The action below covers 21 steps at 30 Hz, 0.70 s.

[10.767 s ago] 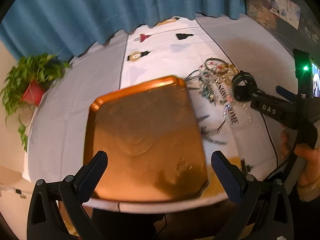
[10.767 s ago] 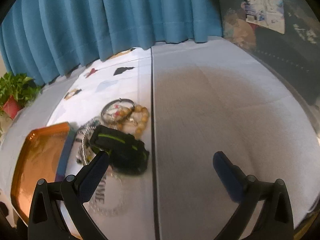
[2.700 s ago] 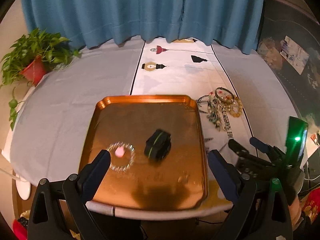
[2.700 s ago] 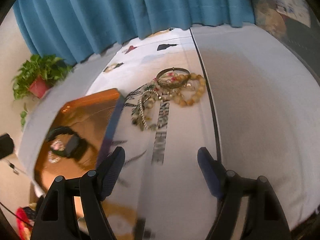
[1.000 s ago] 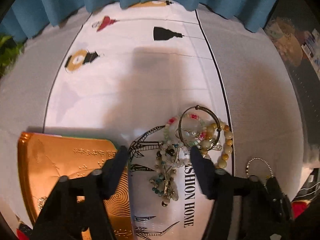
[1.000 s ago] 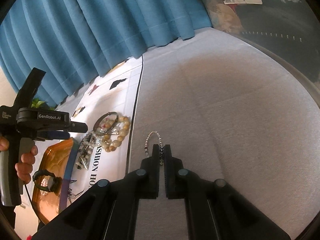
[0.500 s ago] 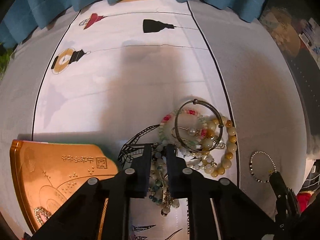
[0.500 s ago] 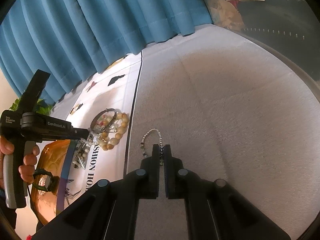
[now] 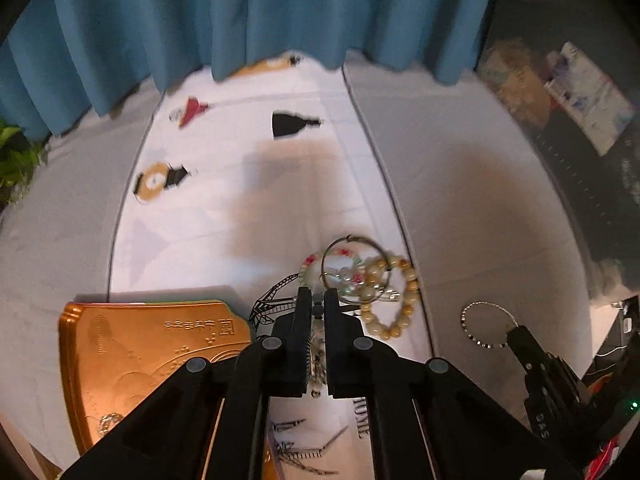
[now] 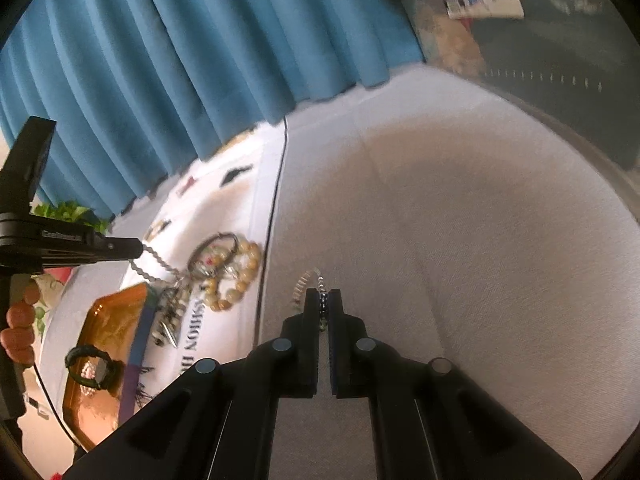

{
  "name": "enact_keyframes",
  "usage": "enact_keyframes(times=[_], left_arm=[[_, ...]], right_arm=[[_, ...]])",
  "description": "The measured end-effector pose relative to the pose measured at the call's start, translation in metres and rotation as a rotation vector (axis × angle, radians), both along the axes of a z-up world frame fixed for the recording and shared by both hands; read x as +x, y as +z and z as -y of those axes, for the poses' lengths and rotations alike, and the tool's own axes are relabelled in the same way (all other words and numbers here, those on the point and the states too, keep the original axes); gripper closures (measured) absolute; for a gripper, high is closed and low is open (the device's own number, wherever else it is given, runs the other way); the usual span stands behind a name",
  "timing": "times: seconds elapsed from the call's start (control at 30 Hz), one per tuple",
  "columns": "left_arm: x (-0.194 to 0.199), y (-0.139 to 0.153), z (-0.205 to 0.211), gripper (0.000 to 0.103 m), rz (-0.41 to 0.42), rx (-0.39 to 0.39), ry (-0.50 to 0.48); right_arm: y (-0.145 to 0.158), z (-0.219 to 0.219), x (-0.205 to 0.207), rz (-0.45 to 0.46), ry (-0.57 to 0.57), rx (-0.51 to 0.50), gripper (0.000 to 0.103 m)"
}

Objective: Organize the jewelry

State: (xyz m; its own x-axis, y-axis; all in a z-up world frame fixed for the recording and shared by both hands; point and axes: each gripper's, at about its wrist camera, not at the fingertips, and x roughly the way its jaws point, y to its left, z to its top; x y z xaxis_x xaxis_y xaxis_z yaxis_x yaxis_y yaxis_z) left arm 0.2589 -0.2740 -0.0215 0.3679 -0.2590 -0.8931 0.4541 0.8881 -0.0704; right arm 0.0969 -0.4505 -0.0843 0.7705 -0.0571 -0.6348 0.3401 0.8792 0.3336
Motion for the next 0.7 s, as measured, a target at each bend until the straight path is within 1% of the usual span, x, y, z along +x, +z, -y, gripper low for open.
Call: enact_keyframes(times=[0.07, 0.1, 0.23, 0.3, 0.43, 0.5, 0.6, 0.7], left_arm=[[-0.012, 0.018, -0.006, 0.099, 0.037, -0.020, -0.004], [-0.018, 0.024, -0.009, 0.099, 0.047, -0.031, -0.002], [-0.043, 0.048, -0.027, 0.099, 0.072, -0.067, 0.007], [-0.056, 0.058, -0.039, 0.099, 0.081, -0.086, 0.008], [-0.086, 0.072, -0.065, 0.099, 0.083, -0.133, -0.003], [-0.101, 0.076, -0.079, 0.099, 0.080, -0.149, -0.005], [-0.124, 0.078, -0.101, 0.099, 0.076, -0.161, -0.001], [-0.145, 0.077, -0.125, 0.099, 0.064, -0.174, 0.014]], right_arm=[[0.009, -0.003, -0.005, 0.043, -0.002, -0.026, 0.099], [0.013, -0.003, -0.008, 0.061, -0.006, -0.023, 0.099], [0.026, 0.001, -0.018, 0.096, -0.017, 0.043, 0.099], [0.035, -0.001, -0.027, 0.103, -0.032, 0.035, 0.099], [0.049, -0.013, -0.058, 0.089, -0.064, -0.005, 0.099], [0.052, -0.019, -0.074, 0.066, -0.071, -0.024, 0.099], [0.058, -0.035, -0.096, 0.023, -0.049, -0.057, 0.099], [0.067, -0.058, -0.114, 0.008, -0.005, -0.091, 0.099]])
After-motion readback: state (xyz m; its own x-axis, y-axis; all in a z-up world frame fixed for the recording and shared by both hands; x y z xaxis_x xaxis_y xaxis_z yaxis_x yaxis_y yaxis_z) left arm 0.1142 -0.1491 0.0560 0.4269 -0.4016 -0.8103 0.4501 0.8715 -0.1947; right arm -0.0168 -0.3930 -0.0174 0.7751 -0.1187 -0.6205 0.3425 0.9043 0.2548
